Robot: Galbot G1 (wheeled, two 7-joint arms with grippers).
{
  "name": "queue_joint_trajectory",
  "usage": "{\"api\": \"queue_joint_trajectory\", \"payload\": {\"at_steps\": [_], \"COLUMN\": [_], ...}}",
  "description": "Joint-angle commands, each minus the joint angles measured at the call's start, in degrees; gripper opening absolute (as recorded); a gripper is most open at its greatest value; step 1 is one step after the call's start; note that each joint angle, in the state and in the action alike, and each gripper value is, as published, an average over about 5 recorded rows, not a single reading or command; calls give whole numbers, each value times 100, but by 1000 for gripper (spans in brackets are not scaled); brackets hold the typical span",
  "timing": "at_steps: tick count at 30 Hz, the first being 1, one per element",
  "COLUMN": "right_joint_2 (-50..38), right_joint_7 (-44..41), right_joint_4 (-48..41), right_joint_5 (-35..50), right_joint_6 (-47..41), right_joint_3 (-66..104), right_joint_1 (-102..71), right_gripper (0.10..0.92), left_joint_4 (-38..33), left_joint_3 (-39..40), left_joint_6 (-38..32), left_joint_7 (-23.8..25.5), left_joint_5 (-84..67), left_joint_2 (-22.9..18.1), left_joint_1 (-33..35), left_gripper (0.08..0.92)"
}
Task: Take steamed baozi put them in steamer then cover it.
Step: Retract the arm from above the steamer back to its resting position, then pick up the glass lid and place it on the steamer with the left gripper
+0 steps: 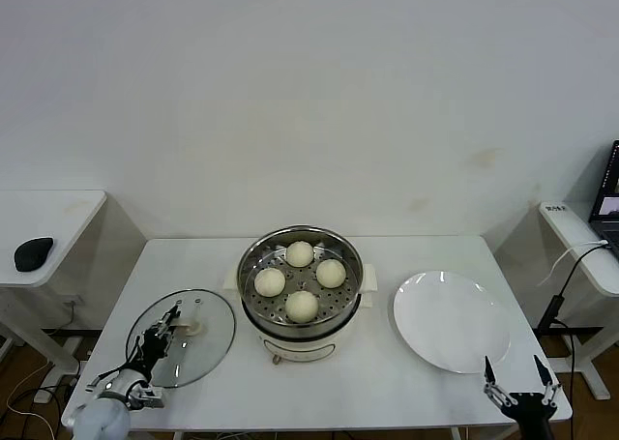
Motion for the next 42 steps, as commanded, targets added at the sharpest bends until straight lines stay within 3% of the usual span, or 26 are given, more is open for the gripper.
{"api": "queue_joint_trajectory", "payload": {"at_steps": [1,6,12,25,29,34,42], "right_joint_2": [18,31,28,19,9,80,306], "right_joint_7": [-1,-8,-12,-33,-35,-12,77], "right_joint_4": [76,117,117,196,199,166,55], "right_joint_5": [-32,-24,-80,-218,-290,-540,-1024], "right_joint_6": [15,15,17,42,69,156,411], "right_joint_3": [-25,-57,-87,-182,-232,-346,-566], "right_joint_1": [-24,-39,-48,-117,-177,-198,-283], "right_gripper": [823,823,823,823,823,823,823], "left_joint_4": [-246,-918,-1760,-3786,-4358,-4820,-4460], "left_joint_3": [-115,-436,-859,-1870,-1369,-57,1707], "left_joint_6": [-55,90,599,2113,2535,3128,3857], "left_joint_7": [-323,-432,-250,1502,1628,1521,1602], "left_joint_5": [53,103,-195,-1482,-1880,-2212,-1465], "left_joint_2": [14,61,283,898,1144,1338,1207], "left_joint_1": [134,527,1109,1498,1373,901,-300], "left_gripper": [238,138,136,136,136,136,136]}}
